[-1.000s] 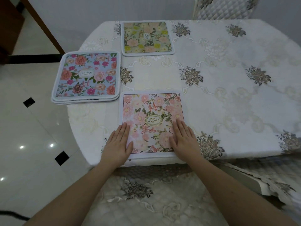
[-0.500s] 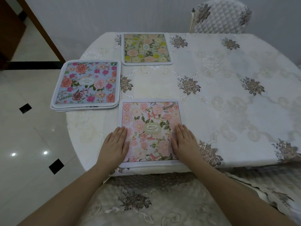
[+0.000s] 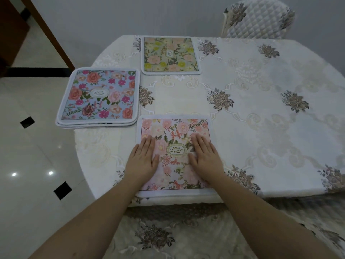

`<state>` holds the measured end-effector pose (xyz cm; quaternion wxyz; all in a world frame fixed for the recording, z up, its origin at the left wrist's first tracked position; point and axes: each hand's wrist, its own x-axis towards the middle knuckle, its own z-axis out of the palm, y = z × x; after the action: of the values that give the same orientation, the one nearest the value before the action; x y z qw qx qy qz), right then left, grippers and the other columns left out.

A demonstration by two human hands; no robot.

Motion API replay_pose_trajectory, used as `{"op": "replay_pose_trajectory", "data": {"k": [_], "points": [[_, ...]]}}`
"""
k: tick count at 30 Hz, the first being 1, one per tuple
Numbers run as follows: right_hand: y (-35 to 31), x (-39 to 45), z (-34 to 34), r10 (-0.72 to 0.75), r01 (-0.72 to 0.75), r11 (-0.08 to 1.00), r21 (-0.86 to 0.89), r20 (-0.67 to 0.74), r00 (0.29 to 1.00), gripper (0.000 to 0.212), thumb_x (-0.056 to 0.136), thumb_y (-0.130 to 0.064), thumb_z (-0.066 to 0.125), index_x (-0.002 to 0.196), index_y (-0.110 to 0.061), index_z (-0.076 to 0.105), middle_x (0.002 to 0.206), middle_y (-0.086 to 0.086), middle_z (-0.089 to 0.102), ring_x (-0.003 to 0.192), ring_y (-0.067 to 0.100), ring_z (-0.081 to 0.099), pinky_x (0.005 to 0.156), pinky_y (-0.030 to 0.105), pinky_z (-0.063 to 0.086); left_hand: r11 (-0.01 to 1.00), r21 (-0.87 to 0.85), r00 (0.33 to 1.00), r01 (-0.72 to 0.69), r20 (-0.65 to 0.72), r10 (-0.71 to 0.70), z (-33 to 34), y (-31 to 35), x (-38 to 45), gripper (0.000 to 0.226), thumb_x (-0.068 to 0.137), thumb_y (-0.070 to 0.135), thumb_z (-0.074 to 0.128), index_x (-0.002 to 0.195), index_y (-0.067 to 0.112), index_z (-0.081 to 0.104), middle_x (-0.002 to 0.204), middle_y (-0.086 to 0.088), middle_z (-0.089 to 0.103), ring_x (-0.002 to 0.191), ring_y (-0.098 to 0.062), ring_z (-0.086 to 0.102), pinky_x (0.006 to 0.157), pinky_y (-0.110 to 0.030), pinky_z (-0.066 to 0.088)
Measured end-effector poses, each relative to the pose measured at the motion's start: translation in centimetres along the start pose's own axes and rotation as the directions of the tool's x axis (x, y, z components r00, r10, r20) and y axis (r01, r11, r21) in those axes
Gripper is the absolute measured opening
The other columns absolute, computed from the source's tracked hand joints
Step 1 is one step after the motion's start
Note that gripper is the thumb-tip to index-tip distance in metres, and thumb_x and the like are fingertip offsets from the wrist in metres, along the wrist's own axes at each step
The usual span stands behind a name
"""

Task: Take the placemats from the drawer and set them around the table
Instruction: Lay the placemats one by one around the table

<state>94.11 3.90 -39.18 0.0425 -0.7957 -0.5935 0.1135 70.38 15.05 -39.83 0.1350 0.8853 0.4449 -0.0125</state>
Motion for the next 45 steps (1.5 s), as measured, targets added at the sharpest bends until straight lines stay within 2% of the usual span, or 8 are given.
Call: {"op": "replay_pose_trajectory", "data": {"k": [9,18,23,28,30,35,39,45], "points": [[2.3,-1.2,-0.4,0.177,-0.176,0.983,0.050,-0.003,0.984,0.067,0.100,-0.052,0.012,0.157,-0.018,0.004,0.165,-0.001,0.000,0.151,0.012,-0.004,0.122,0.032,-0.001,0.998,0.013,0.998,0.055,-0.009,-0.055,-1.1,-2.6,-2.0,0.067,0.099,0.054,0.005,0.158,0.023,-0.002,0.164,0.008,-0.006,0.150,-0.010,-0.007,0.122,-0.035,-0.004],[3.2,-3.1,-2.9,0.255,-0.255,0.967,-0.020,0.151,0.955,0.067,0.103,-0.052,0.014,0.157,-0.014,0.005,0.165,0.002,0.005,0.151,0.018,0.002,0.123,0.035,0.005,0.995,0.096,0.992,0.030,0.120,-0.041,-2.4,-4.1,-4.7,0.082,0.085,0.062,-0.017,0.156,0.021,-0.011,0.166,0.005,-0.010,0.152,-0.012,-0.012,0.121,-0.035,-0.011],[1.3,-5.7,-5.4,0.265,-0.269,0.963,-0.011,0.224,0.938,0.064,0.104,-0.047,0.024,0.156,-0.011,0.016,0.164,0.007,0.014,0.150,0.022,0.011,0.121,0.036,0.011,0.997,0.056,0.978,0.061,0.197,-0.071,-3.8,-4.0,-6.6,0.079,0.093,0.062,-0.004,0.158,0.018,-0.002,0.167,0.002,-0.005,0.153,-0.014,-0.008,0.121,-0.035,-0.007],[-2.3,-8.6,-7.2,0.247,-0.287,0.952,0.107,0.282,0.927,0.076,0.098,-0.064,0.015,0.155,-0.014,0.020,0.158,0.008,0.029,0.143,0.024,0.028,0.115,0.038,0.026,0.998,0.038,0.975,0.057,0.212,-0.064,-6.0,-2.7,-7.5,0.072,0.100,0.059,0.003,0.159,0.017,0.006,0.167,-0.001,0.007,0.153,-0.018,0.004,0.123,-0.039,0.005],[-3.8,-9.9,-7.8,0.236,-0.261,0.963,0.069,0.258,0.937,0.062,0.104,-0.048,0.024,0.155,-0.013,0.020,0.158,0.007,0.029,0.143,0.022,0.029,0.115,0.036,0.027,0.998,0.050,0.981,0.027,0.190,-0.036,-7.0,-1.8,-8.1,0.075,0.098,0.061,0.000,0.159,0.018,0.008,0.166,-0.002,0.012,0.152,-0.020,0.013,0.122,-0.040,0.013],[-6.5,-13.3,-8.9,0.223,-0.224,0.975,-0.018,0.182,0.958,0.062,0.103,-0.052,0.023,0.154,-0.018,0.023,0.159,0.004,0.027,0.146,0.021,0.025,0.118,0.040,0.022,0.994,0.085,0.983,-0.064,0.175,0.048,-10.0,1.2,-10.6,0.070,0.100,0.059,0.006,0.159,0.021,0.010,0.166,0.000,0.015,0.152,-0.019,0.015,0.121,-0.044,0.016],[-7.2,-17.2,-10.0,0.192,-0.191,0.981,-0.022,0.076,0.978,0.059,0.103,-0.051,0.020,0.154,-0.021,0.024,0.159,0.003,0.028,0.146,0.020,0.023,0.119,0.039,0.017,0.983,0.165,0.988,-0.083,0.146,0.058,-12.5,4.1,-14.4,0.098,0.076,0.066,-0.017,0.158,0.024,0.016,0.164,0.003,0.021,0.151,-0.018,0.018,0.121,-0.046,0.011],[-6.1,-24.7,-12.8,0.152,-0.159,0.975,0.154,0.056,0.987,0.059,0.103,-0.051,0.024,0.155,-0.024,0.020,0.162,0.000,0.021,0.148,0.019,0.017,0.121,0.040,0.015,0.985,0.157,0.997,-0.067,0.042,0.061,-14.0,8.5,-20.5,0.096,0.076,0.067,-0.014,0.157,0.027,0.020,0.163,0.006,0.023,0.150,-0.015,0.020,0.121,-0.041,0.014]]}}
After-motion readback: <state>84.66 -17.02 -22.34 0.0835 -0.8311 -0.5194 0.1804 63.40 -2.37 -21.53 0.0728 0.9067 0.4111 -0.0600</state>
